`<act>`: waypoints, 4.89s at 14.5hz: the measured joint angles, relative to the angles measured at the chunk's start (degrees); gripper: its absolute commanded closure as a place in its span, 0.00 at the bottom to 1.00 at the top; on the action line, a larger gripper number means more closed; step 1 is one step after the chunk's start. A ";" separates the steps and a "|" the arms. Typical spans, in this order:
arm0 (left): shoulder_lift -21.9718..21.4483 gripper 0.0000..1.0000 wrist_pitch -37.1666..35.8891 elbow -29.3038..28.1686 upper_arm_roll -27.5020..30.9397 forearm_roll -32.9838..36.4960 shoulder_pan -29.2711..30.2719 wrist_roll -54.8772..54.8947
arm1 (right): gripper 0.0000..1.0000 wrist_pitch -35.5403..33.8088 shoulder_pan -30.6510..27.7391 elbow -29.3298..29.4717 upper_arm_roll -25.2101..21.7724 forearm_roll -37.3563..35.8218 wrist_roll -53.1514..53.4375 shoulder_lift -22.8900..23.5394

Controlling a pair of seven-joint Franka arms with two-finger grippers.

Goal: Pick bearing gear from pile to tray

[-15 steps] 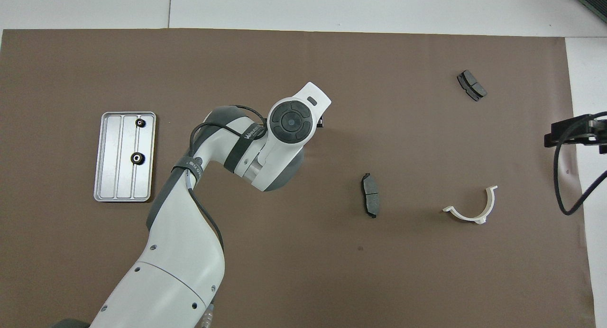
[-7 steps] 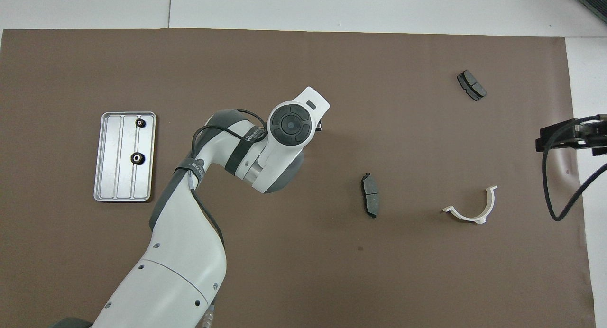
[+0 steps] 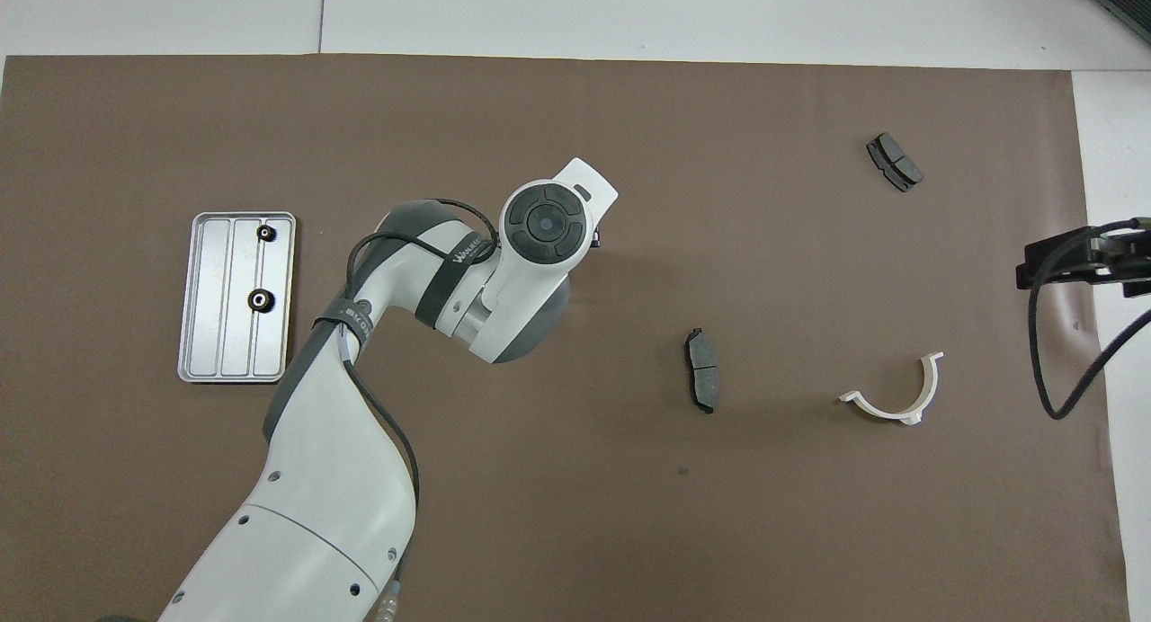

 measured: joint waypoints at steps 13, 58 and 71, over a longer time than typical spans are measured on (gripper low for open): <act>-20.08 0.82 -1.90 -18.52 4.66 0.00 18.29 24.28 | 0.00 0.00 0.09 0.00 0.01 0.00 0.00 0.00; -36.70 0.00 -28.51 -11.08 4.46 -6.17 34.62 48.26 | 0.00 0.00 0.09 0.00 0.01 0.00 0.00 0.00; -37.06 0.00 -36.36 -6.69 3.95 -7.48 34.51 46.84 | 0.00 0.00 0.09 0.00 0.01 0.00 0.00 0.00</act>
